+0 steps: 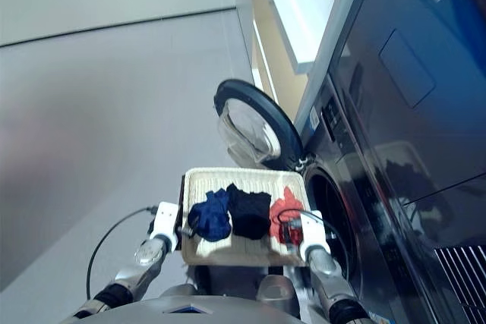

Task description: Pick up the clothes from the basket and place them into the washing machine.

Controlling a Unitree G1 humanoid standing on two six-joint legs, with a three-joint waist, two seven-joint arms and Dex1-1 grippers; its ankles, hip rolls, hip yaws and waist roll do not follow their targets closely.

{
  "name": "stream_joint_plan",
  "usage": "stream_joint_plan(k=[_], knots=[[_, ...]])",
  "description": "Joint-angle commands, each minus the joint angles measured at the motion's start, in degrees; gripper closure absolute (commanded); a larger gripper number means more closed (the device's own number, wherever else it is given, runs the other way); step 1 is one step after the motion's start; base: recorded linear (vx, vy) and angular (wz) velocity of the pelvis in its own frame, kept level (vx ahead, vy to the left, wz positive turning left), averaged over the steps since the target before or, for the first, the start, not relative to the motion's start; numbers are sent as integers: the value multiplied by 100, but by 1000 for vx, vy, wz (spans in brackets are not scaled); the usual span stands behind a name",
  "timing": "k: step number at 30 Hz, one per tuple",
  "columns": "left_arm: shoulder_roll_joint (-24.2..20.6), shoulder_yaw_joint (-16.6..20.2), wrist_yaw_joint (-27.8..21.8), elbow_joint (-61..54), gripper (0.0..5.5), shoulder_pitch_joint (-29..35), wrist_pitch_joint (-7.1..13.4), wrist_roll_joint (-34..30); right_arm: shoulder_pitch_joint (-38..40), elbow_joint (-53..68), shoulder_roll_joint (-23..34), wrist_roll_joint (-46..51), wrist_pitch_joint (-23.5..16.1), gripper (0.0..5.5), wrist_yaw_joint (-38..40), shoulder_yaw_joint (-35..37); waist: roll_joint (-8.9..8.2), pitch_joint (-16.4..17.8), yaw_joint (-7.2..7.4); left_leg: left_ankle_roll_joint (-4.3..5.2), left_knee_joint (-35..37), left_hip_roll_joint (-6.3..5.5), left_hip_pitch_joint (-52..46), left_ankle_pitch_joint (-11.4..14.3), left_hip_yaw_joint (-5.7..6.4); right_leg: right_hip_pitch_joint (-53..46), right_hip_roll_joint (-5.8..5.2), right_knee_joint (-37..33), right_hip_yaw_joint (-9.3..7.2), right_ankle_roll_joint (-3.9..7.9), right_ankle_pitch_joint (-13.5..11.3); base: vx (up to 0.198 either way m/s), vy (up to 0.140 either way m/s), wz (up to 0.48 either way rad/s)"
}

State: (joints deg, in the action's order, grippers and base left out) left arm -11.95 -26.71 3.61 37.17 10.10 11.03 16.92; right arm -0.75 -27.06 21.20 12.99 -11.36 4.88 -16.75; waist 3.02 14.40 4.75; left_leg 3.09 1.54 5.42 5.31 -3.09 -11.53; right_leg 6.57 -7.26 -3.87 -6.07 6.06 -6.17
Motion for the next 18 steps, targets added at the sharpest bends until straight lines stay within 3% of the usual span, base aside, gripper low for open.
stream_joint_plan(k=[1, 7, 11, 18], knots=[[-155, 72, 415, -330, 0, 397, 371, 169, -236, 1357, 89, -237, -430, 0, 225, -104, -473, 485, 52, 116, -727, -53, 217, 411, -18, 167, -137, 403, 263, 143, 208, -56, -51, -419], [-31, 0, 917, -524, 0, 945, 488, 227, -621, 2511, 285, -519, -545, 0, 438, -343, -517, 861, 140, 137, -952, 39, 704, 409, -104, 921, -4, 903, 443, 97, 272, -94, -47, -205], [24, -43, 1324, -630, 0, 1393, 455, 239, -1095, 3041, 232, -420, -625, 0, 652, -562, -595, 1226, 204, 72, -1529, 121, 1382, 543, 38, 1710, 154, 1654, 535, 47, 402, -149, -66, -98], [197, 208, 1883, 38, 0, 2068, 388, 362, -1367, 3560, 198, -333, -797, 0, 908, -663, -652, 1350, 362, 68, -2238, 269, 2294, 757, 202, 2589, 181, 2300, 523, 21, 537, -78, -43, 129]])
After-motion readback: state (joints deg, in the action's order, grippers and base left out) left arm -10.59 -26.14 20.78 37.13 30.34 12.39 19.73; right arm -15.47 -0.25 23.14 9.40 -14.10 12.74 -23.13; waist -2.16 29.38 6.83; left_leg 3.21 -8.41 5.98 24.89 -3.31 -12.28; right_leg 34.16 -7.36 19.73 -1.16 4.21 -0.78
